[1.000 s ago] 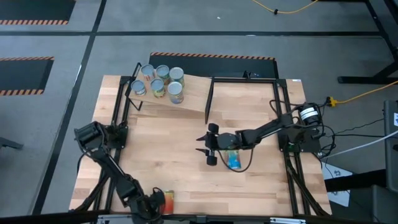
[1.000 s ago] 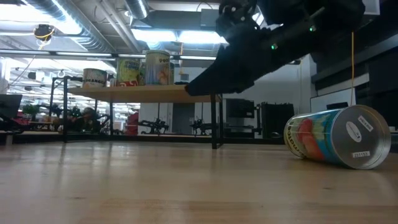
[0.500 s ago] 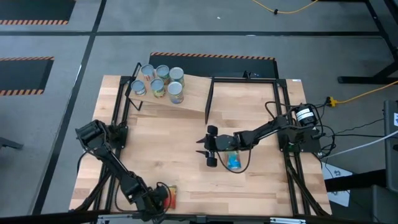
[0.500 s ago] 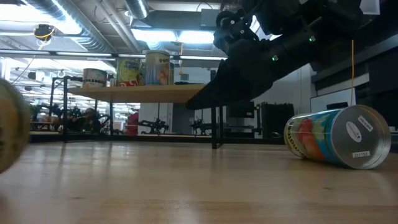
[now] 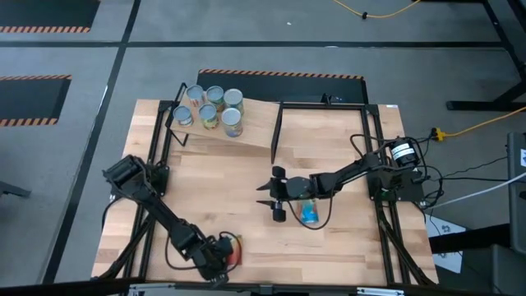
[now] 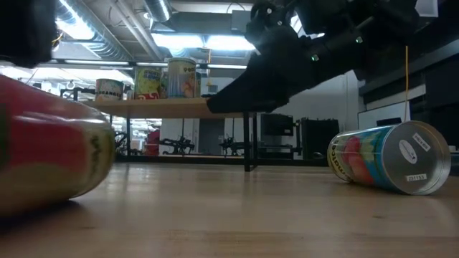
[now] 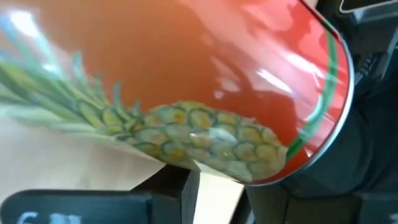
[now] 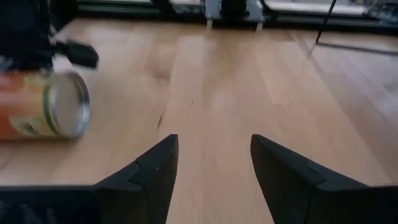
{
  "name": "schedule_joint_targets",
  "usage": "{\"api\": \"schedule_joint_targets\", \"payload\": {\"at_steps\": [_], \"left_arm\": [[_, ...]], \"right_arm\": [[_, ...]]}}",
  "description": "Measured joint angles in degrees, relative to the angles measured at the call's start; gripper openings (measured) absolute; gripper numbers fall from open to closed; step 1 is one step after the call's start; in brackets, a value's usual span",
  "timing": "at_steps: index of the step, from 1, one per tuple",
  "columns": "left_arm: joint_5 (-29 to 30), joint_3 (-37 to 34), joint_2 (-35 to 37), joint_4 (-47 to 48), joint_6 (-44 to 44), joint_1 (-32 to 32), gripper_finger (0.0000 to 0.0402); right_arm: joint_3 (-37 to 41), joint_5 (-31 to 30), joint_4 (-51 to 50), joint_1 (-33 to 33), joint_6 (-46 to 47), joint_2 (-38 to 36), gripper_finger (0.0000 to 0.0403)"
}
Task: Pick and place cans onto a shelf
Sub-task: Put the canned pineapple on the shelf
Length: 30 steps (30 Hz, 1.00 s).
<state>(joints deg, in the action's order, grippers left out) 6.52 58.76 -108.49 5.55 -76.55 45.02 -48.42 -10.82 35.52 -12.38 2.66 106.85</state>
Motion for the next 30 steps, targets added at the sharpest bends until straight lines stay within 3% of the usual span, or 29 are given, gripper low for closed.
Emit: {"api": "schedule_joint_targets", "payload": {"at_steps": [7,17,25,30], "left_arm": [[-0.25,0.0,-0.02,0.05,7.88,-2.92,0.0111],[-5.83,0.0,-0.04,0.03,20.92,-9.42,0.0111],[-9.57,-0.04,-0.11,0.01,30.82,-15.26,0.0111],[-9.45,-0.07,-0.13,-0.25,36.81,-19.04,0.0111]], "right_arm": [[0.0,-0.04,1.03,0.0,-0.11,0.0,0.0207],[0.0,-0.04,0.42,-0.02,-0.15,0.0,0.0207],[0.0,-0.06,-7.36,-0.98,-0.16,-0.62,0.0207],[0.0,-0.05,-14.19,-2.35,-0.17,-4.73,0.0207]]}}
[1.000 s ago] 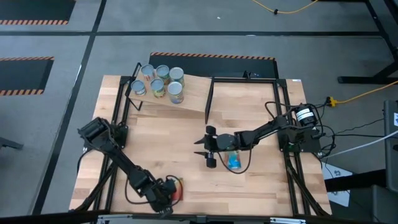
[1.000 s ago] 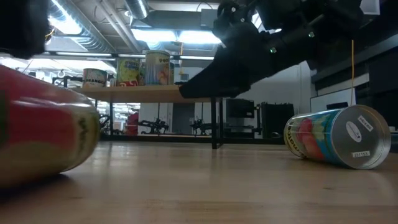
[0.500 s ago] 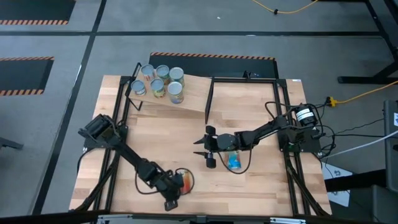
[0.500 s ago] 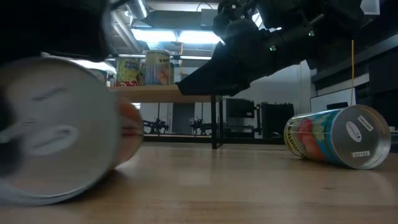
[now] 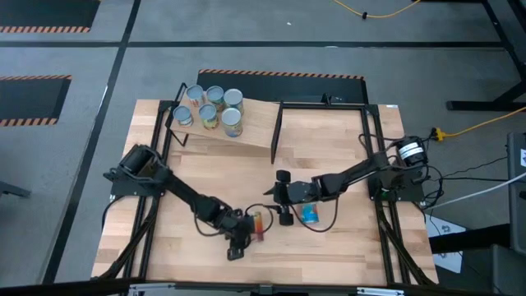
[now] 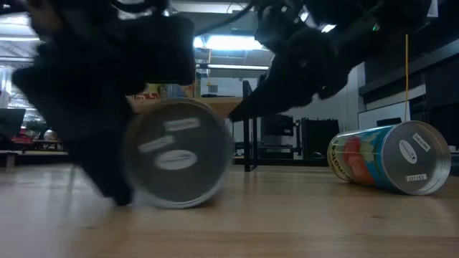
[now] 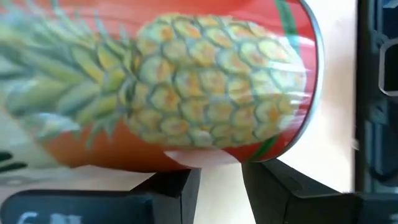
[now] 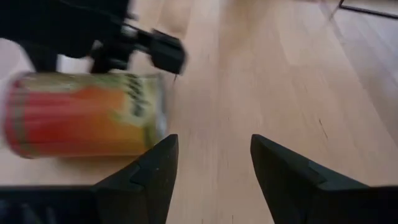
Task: Pick and place cans onto a shelf
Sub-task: Put the canned pineapple on the shelf
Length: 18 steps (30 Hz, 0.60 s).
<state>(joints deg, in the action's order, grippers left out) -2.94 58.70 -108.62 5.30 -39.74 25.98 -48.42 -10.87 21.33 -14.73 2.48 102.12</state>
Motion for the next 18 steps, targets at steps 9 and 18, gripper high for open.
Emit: {"api": "schedule_joint_targets", "payload": {"at_steps": [9,18], "left_arm": [[1.89,-0.14,-0.24,-5.87,8.92,-7.1,0.0111],[1.01,3.07,-0.24,-7.3,15.57,-11.75,0.0111]], "right_arm": [[-0.02,0.0,-9.13,-5.37,0.17,-7.71,0.0207],[-0.02,-0.31,-10.0,-9.98,0.22,-9.0,0.0207]]}}
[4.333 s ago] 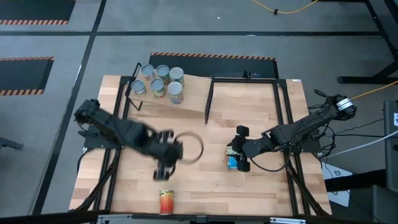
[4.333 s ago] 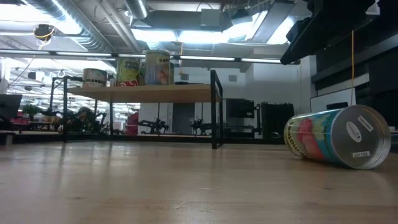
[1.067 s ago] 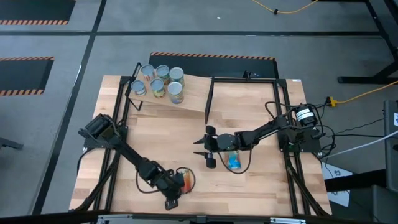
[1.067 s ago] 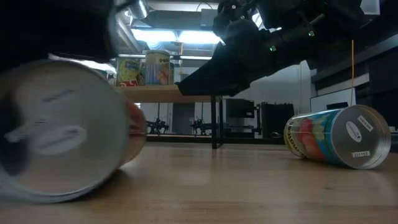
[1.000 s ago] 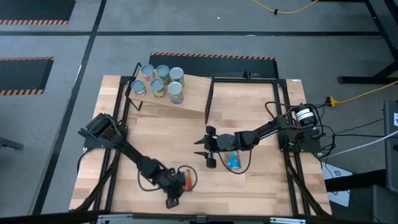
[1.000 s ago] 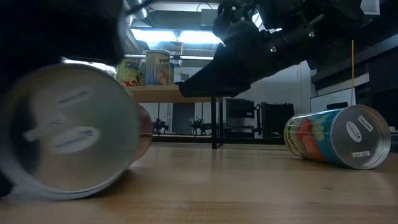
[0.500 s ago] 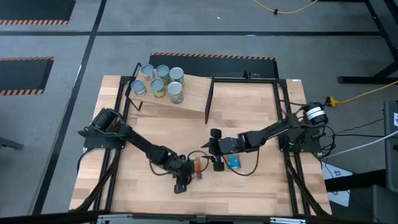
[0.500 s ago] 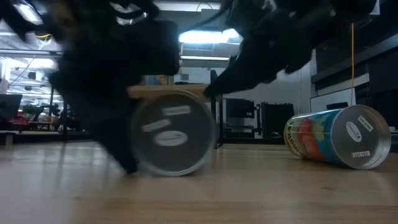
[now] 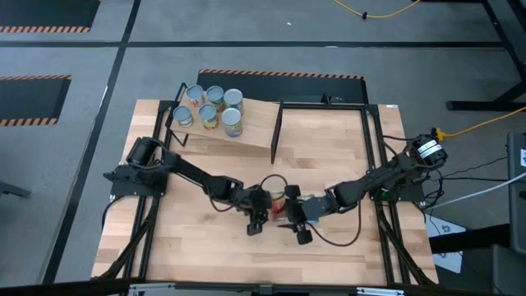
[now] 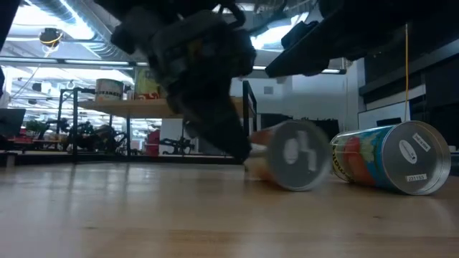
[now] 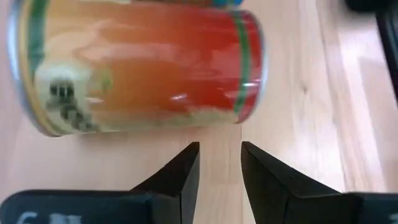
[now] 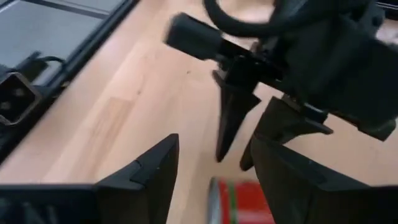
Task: Pick and place cans onto a shelf
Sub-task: Put the canned pineapple on the shelf
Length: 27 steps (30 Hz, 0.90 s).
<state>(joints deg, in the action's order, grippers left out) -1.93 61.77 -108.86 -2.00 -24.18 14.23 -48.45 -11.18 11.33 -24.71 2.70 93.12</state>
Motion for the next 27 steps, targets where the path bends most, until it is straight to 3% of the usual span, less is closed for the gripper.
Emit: {"api": "schedule_joint_targets", "payload": {"at_steps": [7,16,24,27], "left_arm": [[-0.26,3.63,0.07,-0.13,4.64,-1.61,0.0111],[0.01,5.28,0.15,-0.24,5.87,-4.63,0.0111],[0.34,5.32,0.15,-1.4,5.85,-4.88,0.0111],[0.41,5.37,0.15,-2.54,5.94,-3.94,0.0111]], "right_arm": [[0.0,-6.3,-6.59,0.02,1.58,0.03,0.0207],[0.02,-7.52,-16.73,-2.23,4.5,-4.18,0.0207],[0.02,-21.92,-22.59,-2.25,4.68,-7.76,0.0207],[0.02,-24.53,-23.73,0.08,4.72,-7.96,0.0207]]}}
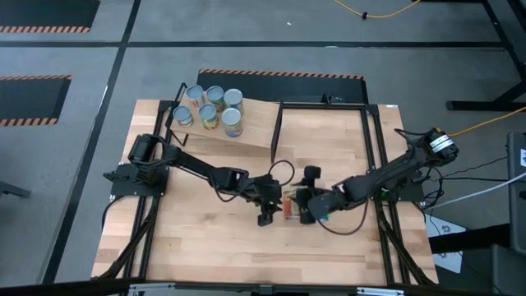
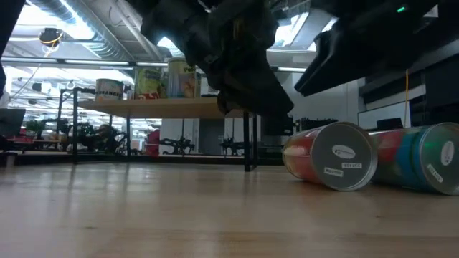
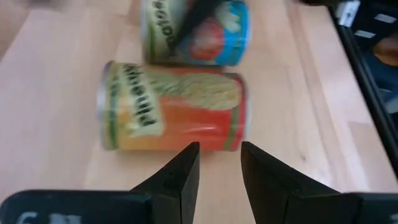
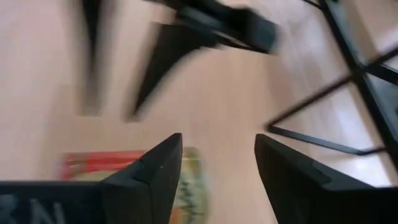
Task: Pick and place cans onto a shelf
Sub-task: Put the canned pineapple on the shelf
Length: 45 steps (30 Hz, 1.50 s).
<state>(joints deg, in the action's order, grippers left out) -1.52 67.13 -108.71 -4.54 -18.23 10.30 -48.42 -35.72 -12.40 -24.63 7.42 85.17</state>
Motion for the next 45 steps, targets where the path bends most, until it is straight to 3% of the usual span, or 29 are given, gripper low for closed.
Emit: {"api": "schedule_joint_targets", "payload": {"at_steps": [2,10,15,19,27,32,37,45], "left_arm": [[-0.01,0.0,0.0,-0.81,0.67,0.74,0.0111],[2.07,0.0,0.0,-2.71,0.82,4.93,0.0111],[8.73,0.0,0.0,-2.69,1.02,7.15,0.0111],[10.47,-0.04,-0.96,-1.32,2.57,7.07,0.0111],[10.78,0.28,-4.11,-3.07,2.09,6.46,0.0111],[11.02,0.14,-3.86,-3.34,2.11,6.68,0.0111],[10.9,0.11,-3.87,-3.21,2.37,6.72,0.0111],[10.73,0.11,-3.85,-2.7,2.4,6.76,0.0111]], "right_arm": [[0.0,0.97,-0.04,2.2,0.0,0.0,0.0207],[0.0,14.04,-0.21,12.87,-0.45,0.02,0.0207],[0.0,30.37,0.41,18.05,-4.33,0.03,0.0207],[0.0,41.96,3.6,21.71,-6.3,0.45,0.0207],[-0.02,50.82,8.73,25.63,-6.62,4.71,0.0207],[-0.02,52.73,8.22,25.98,-8.51,7.55,0.0207],[-0.02,59.68,8.74,26.0,-10.25,9.76,0.0207],[-0.02,62.42,7.73,26.02,-9.42,10.78,0.0206]]}}
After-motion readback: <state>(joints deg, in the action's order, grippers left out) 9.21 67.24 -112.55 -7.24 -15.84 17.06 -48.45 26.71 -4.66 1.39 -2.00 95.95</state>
